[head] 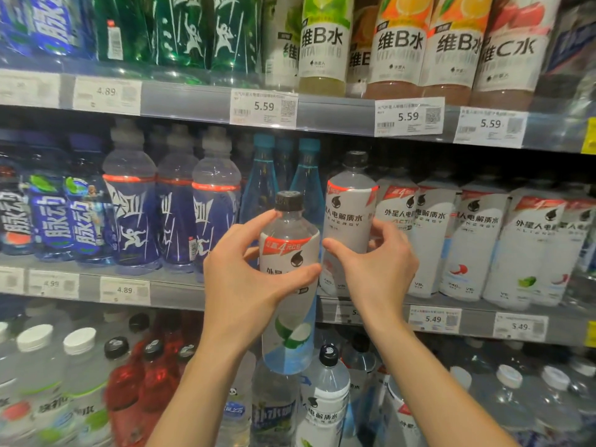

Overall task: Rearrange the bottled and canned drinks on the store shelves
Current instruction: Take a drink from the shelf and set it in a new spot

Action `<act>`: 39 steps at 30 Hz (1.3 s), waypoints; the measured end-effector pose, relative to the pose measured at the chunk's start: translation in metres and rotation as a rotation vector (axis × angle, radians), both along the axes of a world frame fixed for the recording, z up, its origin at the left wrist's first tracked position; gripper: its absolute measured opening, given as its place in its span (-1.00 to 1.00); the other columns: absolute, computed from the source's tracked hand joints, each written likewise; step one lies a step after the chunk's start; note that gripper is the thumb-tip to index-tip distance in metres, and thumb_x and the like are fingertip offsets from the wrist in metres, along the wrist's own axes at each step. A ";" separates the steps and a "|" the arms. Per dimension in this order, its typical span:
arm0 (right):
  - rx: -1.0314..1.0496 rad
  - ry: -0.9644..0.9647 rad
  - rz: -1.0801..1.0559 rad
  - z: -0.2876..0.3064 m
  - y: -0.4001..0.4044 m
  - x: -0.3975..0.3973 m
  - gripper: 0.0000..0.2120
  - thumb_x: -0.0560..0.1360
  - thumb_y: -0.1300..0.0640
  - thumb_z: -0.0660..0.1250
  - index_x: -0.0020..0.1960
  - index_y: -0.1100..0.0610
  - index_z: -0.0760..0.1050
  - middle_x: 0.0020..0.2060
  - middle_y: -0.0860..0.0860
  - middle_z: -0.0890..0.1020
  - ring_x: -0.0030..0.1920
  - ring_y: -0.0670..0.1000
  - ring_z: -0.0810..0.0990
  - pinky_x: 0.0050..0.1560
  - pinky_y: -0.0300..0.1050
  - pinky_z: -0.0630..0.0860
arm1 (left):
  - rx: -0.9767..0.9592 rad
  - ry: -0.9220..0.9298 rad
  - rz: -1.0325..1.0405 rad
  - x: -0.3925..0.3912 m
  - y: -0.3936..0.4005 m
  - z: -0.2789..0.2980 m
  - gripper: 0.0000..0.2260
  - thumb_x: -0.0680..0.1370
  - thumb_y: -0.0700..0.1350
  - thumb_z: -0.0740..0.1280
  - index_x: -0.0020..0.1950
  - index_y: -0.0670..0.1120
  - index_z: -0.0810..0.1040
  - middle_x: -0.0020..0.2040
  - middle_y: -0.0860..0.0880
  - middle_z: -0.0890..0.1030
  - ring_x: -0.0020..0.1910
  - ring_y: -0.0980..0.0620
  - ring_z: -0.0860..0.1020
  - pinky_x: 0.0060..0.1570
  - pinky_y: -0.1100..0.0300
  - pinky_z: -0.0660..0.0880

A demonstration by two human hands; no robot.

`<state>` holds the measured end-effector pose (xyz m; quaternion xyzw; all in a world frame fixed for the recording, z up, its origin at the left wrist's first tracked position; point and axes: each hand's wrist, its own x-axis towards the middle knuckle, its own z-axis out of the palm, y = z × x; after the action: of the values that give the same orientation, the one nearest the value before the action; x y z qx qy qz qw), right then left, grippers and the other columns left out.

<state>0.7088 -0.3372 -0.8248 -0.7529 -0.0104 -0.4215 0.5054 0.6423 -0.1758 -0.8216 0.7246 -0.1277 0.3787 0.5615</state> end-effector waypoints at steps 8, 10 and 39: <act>-0.100 0.066 -0.148 -0.003 0.007 0.005 -0.39 0.31 -0.22 0.56 0.25 0.07 0.59 0.02 0.00 0.56 0.08 0.07 0.55 -0.01 -0.05 0.45 | 0.008 0.000 0.023 0.000 -0.003 -0.001 -0.28 0.19 0.00 0.68 0.28 0.22 0.48 0.11 0.21 0.61 0.07 0.37 0.58 0.09 0.45 0.49; -0.090 0.077 -0.176 -0.003 0.011 0.003 -0.40 0.33 -0.21 0.55 0.27 0.04 0.56 0.06 -0.01 0.58 0.12 0.09 0.57 0.02 0.01 0.48 | 0.008 0.000 0.026 0.000 -0.004 -0.001 -0.28 0.19 0.00 0.68 0.29 0.21 0.49 0.12 0.18 0.62 0.07 0.34 0.59 0.14 0.35 0.52; -0.044 0.266 0.822 0.001 -0.060 -0.077 -0.50 0.41 0.31 0.55 0.27 -0.03 0.54 0.10 -0.16 0.69 0.18 -0.15 0.62 0.04 -0.30 0.58 | 0.013 0.073 -0.101 -0.010 -0.043 0.011 -0.22 0.11 0.04 0.67 0.33 0.08 0.59 0.10 0.11 0.67 0.04 0.23 0.64 0.06 0.21 0.61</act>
<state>0.6321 -0.3971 -0.8239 -0.7446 -0.2532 -0.0843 0.6118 0.6323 -0.2192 -0.8109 0.7343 -0.1458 0.3224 0.5794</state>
